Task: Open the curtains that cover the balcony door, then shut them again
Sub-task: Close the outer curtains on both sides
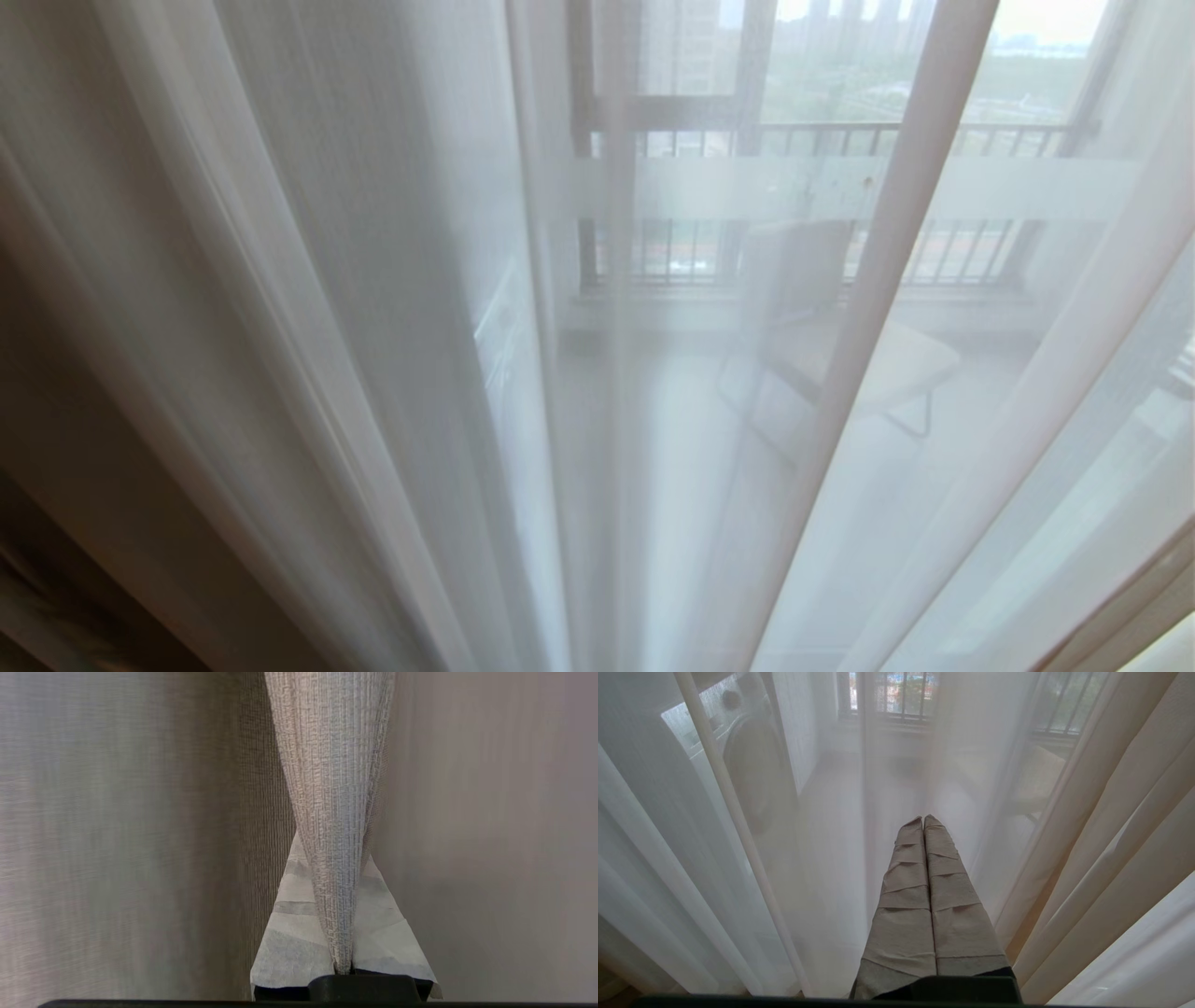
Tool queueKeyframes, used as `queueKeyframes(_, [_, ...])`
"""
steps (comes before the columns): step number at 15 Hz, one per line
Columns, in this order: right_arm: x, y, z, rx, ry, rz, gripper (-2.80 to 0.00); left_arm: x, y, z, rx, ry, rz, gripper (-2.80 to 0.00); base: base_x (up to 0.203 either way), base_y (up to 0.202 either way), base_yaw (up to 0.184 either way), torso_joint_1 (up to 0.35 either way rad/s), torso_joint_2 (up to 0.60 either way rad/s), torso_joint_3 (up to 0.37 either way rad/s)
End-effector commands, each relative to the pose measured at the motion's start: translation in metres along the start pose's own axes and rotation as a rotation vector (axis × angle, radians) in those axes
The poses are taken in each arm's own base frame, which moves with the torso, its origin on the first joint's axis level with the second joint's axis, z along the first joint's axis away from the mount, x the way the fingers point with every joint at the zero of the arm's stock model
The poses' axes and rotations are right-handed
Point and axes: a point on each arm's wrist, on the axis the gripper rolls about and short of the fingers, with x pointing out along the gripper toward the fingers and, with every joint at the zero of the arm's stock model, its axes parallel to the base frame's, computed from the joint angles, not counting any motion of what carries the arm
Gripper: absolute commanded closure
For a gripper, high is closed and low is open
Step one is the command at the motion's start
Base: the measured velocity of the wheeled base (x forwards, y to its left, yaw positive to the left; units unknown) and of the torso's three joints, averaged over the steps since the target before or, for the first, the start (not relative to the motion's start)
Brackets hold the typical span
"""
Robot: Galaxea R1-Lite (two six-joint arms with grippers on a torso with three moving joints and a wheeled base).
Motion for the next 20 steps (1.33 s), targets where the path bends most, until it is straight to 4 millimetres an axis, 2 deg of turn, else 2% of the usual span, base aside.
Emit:
queueKeyframes(1, [0.000,0.000,0.000,-0.001,0.000,0.001,0.00,-0.001,-0.001,0.010,-0.003,-0.023,-0.004,0.00,0.000,0.000,0.000,0.000,0.00,0.000])
queueKeyframes(4, [0.000,0.000,0.000,-0.001,0.000,0.001,0.00,-0.004,-0.002,0.028,-0.017,-0.071,-0.010,0.00,0.000,0.000,0.000,0.000,0.00,0.000])
queueKeyframes(9, [0.000,0.000,0.000,-0.001,0.000,0.001,0.00,-0.018,-0.013,0.089,-0.160,-0.172,-0.046,0.00,0.000,0.000,0.000,0.000,0.00,0.000])
queueKeyframes(11, [0.000,0.000,0.000,-0.001,0.000,0.001,0.00,-0.029,-0.017,0.106,-0.203,-0.175,-0.058,0.00,0.000,0.000,0.000,0.000,0.00,0.000])
queueKeyframes(16, [0.000,0.000,0.000,-0.001,0.000,0.001,0.00,-0.073,-0.041,0.132,-0.338,-0.097,-0.126,0.00,0.000,0.000,0.000,0.000,0.00,0.000])
queueKeyframes(20, [0.000,0.000,0.000,-0.001,0.000,0.001,0.00,-0.121,-0.076,0.160,-0.481,-0.037,-0.358,0.00,0.000,0.000,0.000,0.000,0.00,0.000])
